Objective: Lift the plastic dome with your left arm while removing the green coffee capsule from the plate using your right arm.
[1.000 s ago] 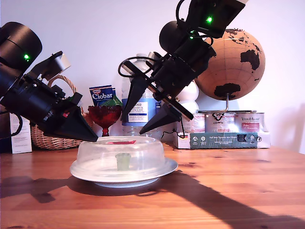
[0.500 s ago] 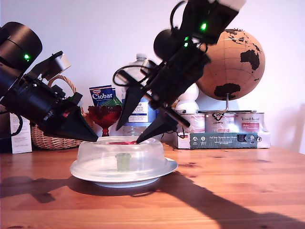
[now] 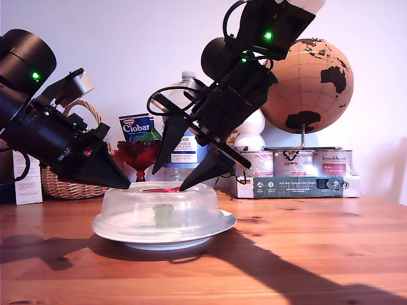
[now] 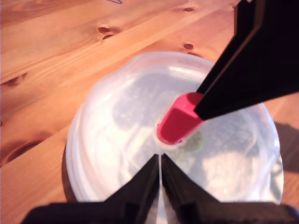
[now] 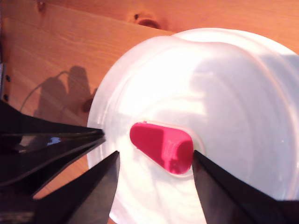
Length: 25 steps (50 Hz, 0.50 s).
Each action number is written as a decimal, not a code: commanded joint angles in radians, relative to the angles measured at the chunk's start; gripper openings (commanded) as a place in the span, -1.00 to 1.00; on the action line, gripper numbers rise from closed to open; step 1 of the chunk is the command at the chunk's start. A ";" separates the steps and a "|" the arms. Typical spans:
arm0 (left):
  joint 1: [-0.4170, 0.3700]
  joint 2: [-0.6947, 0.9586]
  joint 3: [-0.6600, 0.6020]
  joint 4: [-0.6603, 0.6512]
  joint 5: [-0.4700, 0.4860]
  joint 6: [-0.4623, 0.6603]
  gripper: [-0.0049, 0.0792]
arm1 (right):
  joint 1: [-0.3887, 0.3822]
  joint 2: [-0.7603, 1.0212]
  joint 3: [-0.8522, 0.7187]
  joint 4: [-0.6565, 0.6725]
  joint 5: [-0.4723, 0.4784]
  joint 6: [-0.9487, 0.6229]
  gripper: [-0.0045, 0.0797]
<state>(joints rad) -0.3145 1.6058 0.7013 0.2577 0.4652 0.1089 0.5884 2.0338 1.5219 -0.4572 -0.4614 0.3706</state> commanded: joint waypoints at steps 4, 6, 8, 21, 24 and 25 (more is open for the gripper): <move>-0.003 0.025 -0.005 -0.004 -0.003 0.005 -0.94 | 0.033 0.034 -0.002 0.004 -0.023 0.023 0.16; -0.003 0.025 -0.005 -0.004 -0.003 0.005 -0.94 | 0.033 0.034 0.001 0.005 -0.037 0.028 0.16; -0.003 0.025 -0.005 -0.004 -0.003 0.005 -0.94 | 0.033 0.034 0.005 0.006 -0.041 0.029 0.16; -0.003 0.025 -0.005 -0.040 -0.003 0.005 -0.94 | 0.033 0.034 0.045 0.010 -0.052 0.048 0.16; -0.003 0.025 -0.005 -0.051 -0.003 0.005 -0.94 | 0.033 0.034 0.049 0.011 -0.052 0.048 0.16; -0.003 0.025 -0.005 -0.056 -0.003 0.005 -0.94 | 0.033 0.034 0.049 0.011 -0.051 0.048 0.16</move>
<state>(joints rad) -0.3138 1.6062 0.7017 0.2176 0.4622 0.1093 0.6174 2.0407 1.5539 -0.4534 -0.5102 0.4187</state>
